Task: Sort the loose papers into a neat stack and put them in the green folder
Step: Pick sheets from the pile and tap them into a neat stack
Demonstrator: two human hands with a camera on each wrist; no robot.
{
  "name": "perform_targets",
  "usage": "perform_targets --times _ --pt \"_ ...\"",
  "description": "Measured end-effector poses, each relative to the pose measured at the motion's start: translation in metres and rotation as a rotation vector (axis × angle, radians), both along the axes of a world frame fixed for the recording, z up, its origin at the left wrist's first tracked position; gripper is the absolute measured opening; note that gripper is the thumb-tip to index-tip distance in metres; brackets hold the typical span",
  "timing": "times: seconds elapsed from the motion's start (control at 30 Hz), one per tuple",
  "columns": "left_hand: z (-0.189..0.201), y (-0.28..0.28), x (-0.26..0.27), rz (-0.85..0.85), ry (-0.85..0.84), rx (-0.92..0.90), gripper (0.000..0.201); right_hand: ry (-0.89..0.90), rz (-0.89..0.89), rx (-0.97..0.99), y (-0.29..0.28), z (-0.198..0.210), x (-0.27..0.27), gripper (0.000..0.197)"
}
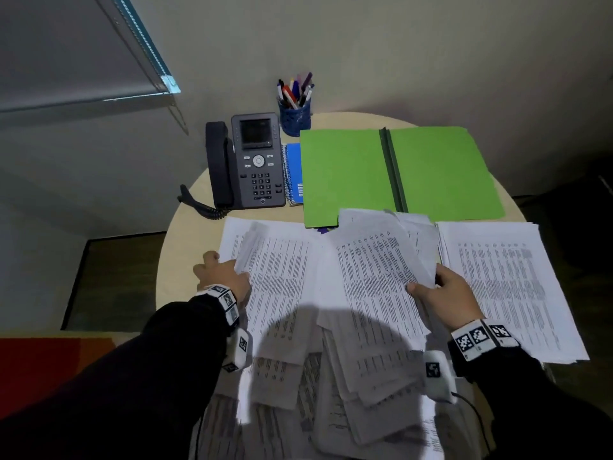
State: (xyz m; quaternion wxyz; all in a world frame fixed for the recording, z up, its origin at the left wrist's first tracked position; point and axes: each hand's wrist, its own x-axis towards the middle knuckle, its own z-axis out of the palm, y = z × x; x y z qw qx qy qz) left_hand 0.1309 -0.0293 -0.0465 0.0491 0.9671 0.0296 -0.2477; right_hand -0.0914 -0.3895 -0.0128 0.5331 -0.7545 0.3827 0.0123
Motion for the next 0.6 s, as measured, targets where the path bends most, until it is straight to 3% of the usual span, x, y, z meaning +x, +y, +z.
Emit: perform_targets --times 0.17,0.47,0.6 --pt "-0.005 0.001 -0.001 0.035 -0.044 -0.003 0.031 0.042 0.063 -0.039 0.005 -0.007 0.011 0.032" --pt "-0.013 0.009 -0.017 -0.094 -0.339 0.014 0.018 0.070 0.055 -0.045 0.007 -0.011 0.012 0.041" --pt "-0.018 0.010 -0.008 -0.064 -0.192 -0.009 0.034 0.086 0.064 -0.056 0.009 -0.010 0.012 0.042"
